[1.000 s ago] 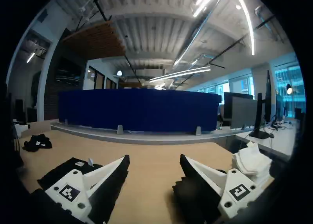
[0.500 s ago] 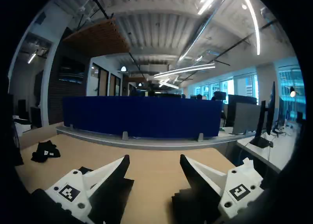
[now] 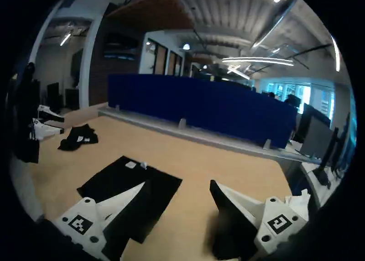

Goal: Fold towel

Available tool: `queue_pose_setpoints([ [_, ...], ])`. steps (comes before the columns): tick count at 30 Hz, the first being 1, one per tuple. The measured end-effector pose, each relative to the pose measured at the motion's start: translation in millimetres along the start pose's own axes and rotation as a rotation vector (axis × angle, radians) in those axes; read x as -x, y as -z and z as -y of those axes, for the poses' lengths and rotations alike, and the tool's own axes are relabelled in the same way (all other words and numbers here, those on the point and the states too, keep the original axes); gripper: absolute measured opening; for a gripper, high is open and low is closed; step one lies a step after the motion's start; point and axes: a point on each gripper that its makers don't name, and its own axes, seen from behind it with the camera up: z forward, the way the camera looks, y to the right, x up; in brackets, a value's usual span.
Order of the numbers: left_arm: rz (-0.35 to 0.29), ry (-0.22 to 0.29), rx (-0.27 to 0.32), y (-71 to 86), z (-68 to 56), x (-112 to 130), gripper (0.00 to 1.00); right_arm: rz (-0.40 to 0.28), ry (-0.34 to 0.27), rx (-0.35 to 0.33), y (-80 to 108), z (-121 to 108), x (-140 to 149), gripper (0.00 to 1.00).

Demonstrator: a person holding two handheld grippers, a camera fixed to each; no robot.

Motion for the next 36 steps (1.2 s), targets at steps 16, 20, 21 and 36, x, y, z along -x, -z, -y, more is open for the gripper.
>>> queue_pose_setpoints([
  [16,0.139,-0.003,0.117,-12.4,-31.2,48,0.85,0.200,0.064,-0.145,-0.4,32,56,1.00],
  [20,0.163,-0.025,0.129,-16.4,-36.1,63,0.85,0.213,0.069,-0.159,-4.0,37,66,1.00],
  [21,0.170,-0.029,0.131,-17.4,-37.3,67,0.85,0.217,0.070,-0.162,-5.2,38,69,1.00],
  [36,0.294,-0.055,0.186,-39.6,-57.1,135,0.85,0.289,0.072,-0.207,-32.8,57,124,1.00],
])
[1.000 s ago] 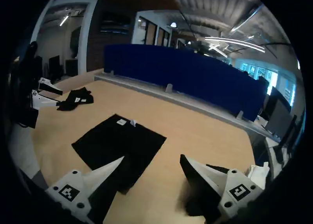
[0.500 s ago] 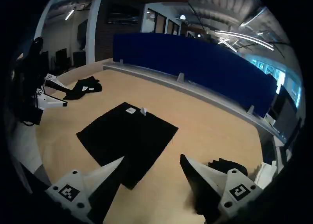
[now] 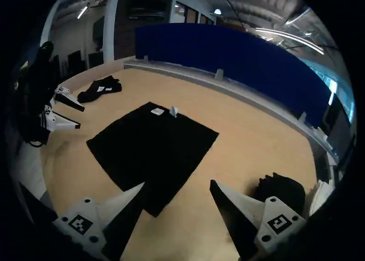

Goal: Fold towel

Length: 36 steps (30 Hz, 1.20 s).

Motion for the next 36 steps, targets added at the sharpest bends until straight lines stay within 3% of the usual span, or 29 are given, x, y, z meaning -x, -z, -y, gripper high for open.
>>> queue_pose_setpoints([
  [15,0.135,-0.023,0.071,-36.5,-21.8,46,0.85,0.094,0.018,-0.035,-27.2,23,52,1.00],
  [22,0.163,-0.039,0.074,-41.3,-24.5,55,0.85,0.111,0.007,-0.044,-32.2,25,62,1.00],
  [30,0.180,0.012,0.082,-39.0,-28.9,62,0.84,0.138,0.014,-0.066,-36.8,31,74,0.87],
  [34,0.185,0.010,0.083,-39.1,-30.6,62,0.81,0.150,0.019,-0.073,-39.6,34,79,0.80],
  [36,0.186,0.001,0.087,-38.8,-32.5,62,0.76,0.158,0.020,-0.082,-40.4,36,81,0.76],
])
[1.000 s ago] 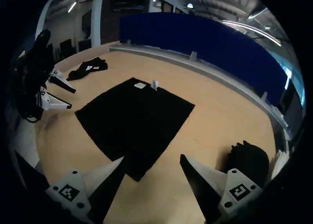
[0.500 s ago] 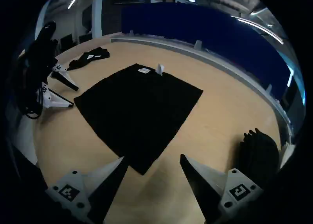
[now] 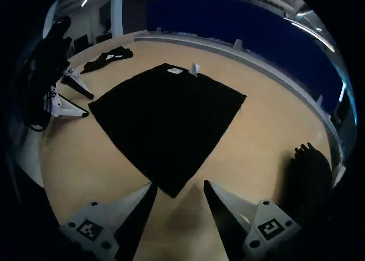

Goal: Fold towel

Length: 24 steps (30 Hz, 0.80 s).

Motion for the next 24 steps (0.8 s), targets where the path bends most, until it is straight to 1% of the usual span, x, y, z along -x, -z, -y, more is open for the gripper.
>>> queue_pose_setpoints([
  [2,0.002,0.003,0.002,-0.1,-0.8,0.0,0.72,0.005,0.000,-0.007,-0.8,2.4,1.8,0.73],
  [5,0.005,0.005,0.006,-0.9,-1.6,-0.2,0.70,0.015,0.000,-0.011,-2.3,4.5,5.8,0.71],
  [7,0.007,0.004,0.007,-1.7,-1.7,-0.5,0.68,0.017,-0.003,-0.013,-3.0,5.9,7.4,0.67],
  [9,0.009,0.002,0.009,-2.5,-1.8,-0.8,0.67,0.015,-0.008,-0.018,-3.3,7.8,7.5,0.66],
  [11,0.012,-0.001,0.011,-2.7,-2.0,-1.0,0.66,0.012,-0.015,-0.025,-3.3,9.4,7.1,0.61],
  [15,0.015,-0.005,0.014,-3.3,-3.0,-1.0,0.63,0.011,-0.029,-0.033,-3.2,11.1,6.7,0.54],
  [17,0.016,-0.008,0.016,-3.4,-3.5,-0.9,0.60,0.011,-0.032,-0.032,-3.6,10.5,6.6,0.48],
  [21,0.019,-0.014,0.020,-3.9,-3.9,-0.8,0.55,0.014,-0.043,-0.029,-5.0,8.6,6.0,0.26],
  [24,0.022,-0.015,0.021,-4.4,-4.0,-0.9,0.53,0.017,-0.048,-0.029,-5.6,8.3,5.8,0.22],
])
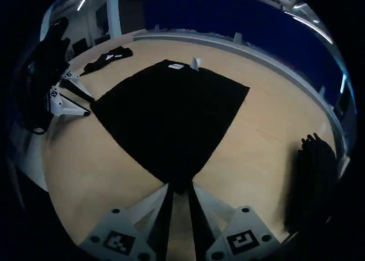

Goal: Fold towel

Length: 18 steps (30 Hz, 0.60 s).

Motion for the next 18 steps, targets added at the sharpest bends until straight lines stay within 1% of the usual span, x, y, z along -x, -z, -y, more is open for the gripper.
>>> queue_pose_setpoints([
  [4,0.002,-0.002,0.000,-0.5,-0.7,0.0,0.50,0.003,0.001,0.000,0.2,0.1,-0.1,0.20],
  [8,0.002,0.000,-0.006,-0.4,-0.1,-0.1,0.29,0.002,0.001,0.000,0.7,0.2,0.5,0.20],
  [16,0.001,0.005,-0.017,2.2,-0.1,-0.3,0.15,0.000,-0.010,0.002,1.6,0.1,1.2,0.17],
  [18,0.002,0.012,-0.022,3.0,1.0,-0.3,0.13,-0.001,-0.014,0.004,2.0,-0.1,1.2,0.16],
])
